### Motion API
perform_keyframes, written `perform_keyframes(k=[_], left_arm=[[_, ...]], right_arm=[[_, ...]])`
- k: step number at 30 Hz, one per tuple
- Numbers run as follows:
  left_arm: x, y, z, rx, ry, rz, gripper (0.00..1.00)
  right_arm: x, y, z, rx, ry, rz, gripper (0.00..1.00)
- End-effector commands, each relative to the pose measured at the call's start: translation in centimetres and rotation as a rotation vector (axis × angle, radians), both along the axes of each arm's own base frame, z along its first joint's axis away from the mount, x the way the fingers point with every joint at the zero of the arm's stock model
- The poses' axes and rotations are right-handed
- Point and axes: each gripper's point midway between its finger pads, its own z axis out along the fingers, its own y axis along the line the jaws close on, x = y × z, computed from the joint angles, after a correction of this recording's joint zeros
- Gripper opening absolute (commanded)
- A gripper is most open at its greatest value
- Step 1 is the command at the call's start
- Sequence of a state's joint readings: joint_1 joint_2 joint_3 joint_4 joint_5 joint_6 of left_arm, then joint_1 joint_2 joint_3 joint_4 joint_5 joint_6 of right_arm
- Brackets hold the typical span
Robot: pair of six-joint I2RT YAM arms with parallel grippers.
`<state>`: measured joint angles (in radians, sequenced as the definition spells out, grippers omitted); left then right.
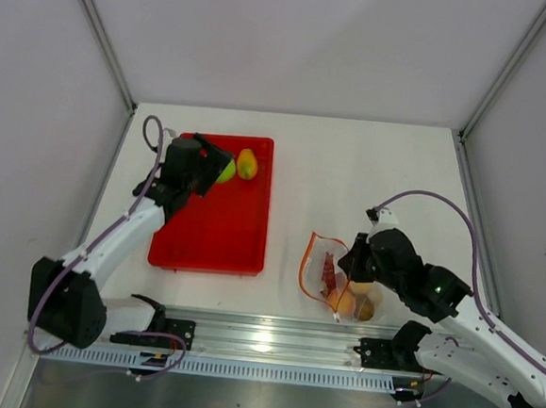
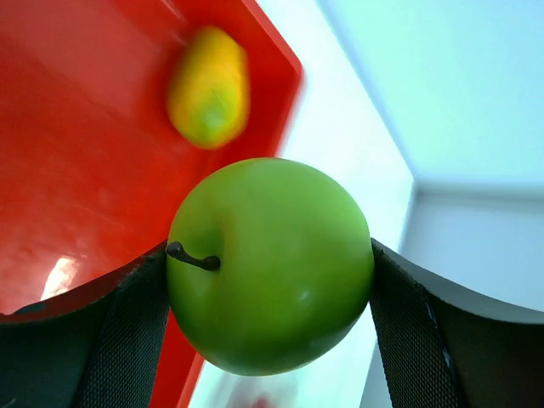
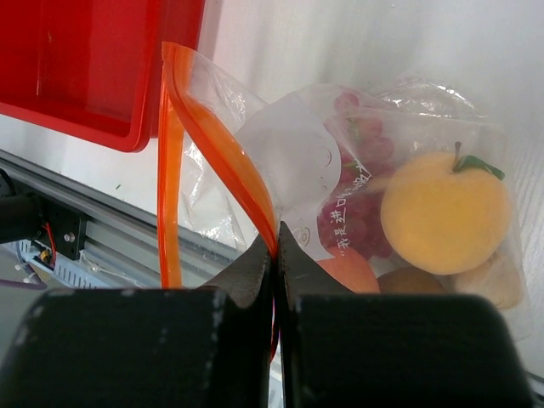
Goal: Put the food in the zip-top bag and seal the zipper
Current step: Pick up the fake fruit from the bin, then place the fake fruit in the zipper food storage bag.
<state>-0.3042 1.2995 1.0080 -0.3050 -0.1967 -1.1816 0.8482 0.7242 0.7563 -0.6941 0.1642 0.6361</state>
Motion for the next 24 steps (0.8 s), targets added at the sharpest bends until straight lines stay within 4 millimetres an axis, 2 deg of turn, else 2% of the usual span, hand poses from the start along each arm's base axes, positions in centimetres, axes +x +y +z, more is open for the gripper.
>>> perform_keyframes(k=[1,2,3,4,5,6,8,10,11,12,18,20,24], left_arm=[[-3.2,-4.7,1.8,0.024,-0.233,-0.283,0.0],[-4.3,-5.6,4.4,0.019,-0.349,-0.341,0.01],[-5.6,-7.5,5.8,-0.006,-0.424,-0.417,0.01],[-6.7,-8.0,4.9,0.004,-0.417,-0.449,0.01],[-7.8,-8.4,5.7,0.017,-0.451,-0.479,0.01],[-9.4,-10.1,5.6,0.019,-0.46,-0.549,0.01],[-11.1,-11.5,5.6,0.035,-0.488,-0.626,0.01],[-13.9,-13.9,6.2,0.008,-0.534,-0.756,0.01],[-14.7,-14.3,5.8,0.018,-0.544,-0.791,0.01],[-16.4,-15.2,6.3,0.005,-0.57,-0.841,0.01],[-21.3,-18.0,7.8,-0.053,-0.625,-1.048,0.01],[-23.1,-19.2,7.4,-0.074,-0.617,-1.112,0.0],[-24.5,-20.9,6.6,-0.08,-0.613,-1.182,0.01]], right_arm=[[0.5,0.9,1.5,0.051,-0.014,0.002,0.0],[0.5,1.0,1.3,0.046,-0.01,0.005,0.0],[0.5,1.0,1.4,0.048,-0.008,0.004,0.0],[0.4,1.1,1.4,0.046,0.001,0.011,0.0],[0.4,1.1,1.4,0.05,0.002,0.011,0.0],[0.3,1.1,1.5,0.051,0.004,0.011,0.0],[0.2,1.1,1.6,0.054,0.005,0.011,0.0],[0.1,1.0,1.5,0.053,0.009,0.011,0.0],[0.1,1.0,1.5,0.055,0.011,0.01,0.0],[0.1,0.9,1.5,0.053,0.01,0.008,0.0],[0.0,0.8,1.7,0.051,0.012,0.009,0.0],[0.0,0.8,1.7,0.054,0.01,0.007,0.0],[0.0,0.9,1.9,0.057,0.01,0.011,0.0]])
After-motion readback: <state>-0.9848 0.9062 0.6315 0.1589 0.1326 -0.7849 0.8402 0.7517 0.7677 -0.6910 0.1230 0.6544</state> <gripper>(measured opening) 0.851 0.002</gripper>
